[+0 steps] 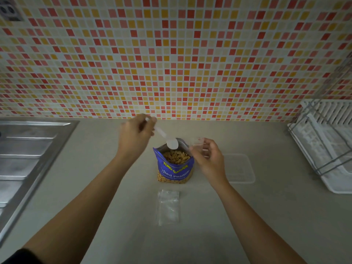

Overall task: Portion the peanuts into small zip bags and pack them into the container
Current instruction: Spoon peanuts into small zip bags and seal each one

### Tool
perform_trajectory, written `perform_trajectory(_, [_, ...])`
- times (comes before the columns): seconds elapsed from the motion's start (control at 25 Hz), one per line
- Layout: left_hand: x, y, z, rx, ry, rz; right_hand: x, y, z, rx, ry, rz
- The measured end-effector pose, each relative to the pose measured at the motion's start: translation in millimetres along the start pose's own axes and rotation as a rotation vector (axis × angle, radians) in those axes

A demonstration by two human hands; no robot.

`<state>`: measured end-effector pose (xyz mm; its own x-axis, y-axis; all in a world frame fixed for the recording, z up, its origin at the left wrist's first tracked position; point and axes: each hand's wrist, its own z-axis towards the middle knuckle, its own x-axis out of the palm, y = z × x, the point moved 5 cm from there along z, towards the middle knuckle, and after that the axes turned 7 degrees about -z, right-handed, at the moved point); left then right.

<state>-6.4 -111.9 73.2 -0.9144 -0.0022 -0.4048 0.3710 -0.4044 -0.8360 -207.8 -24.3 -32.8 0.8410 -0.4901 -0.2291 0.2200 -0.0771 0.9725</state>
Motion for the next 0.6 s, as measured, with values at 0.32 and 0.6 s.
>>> perform_trajectory(0.32, [42.8,54.5,-21.9,-0.206,0.101,0.099,1.6,-21.5,9.1,0.144,0.136,-0.013])
perform_trajectory(0.6, [42.1,60.2,-20.4,-0.259,0.089,0.094,0.4,-23.7,5.7,0.134,0.189,-0.04])
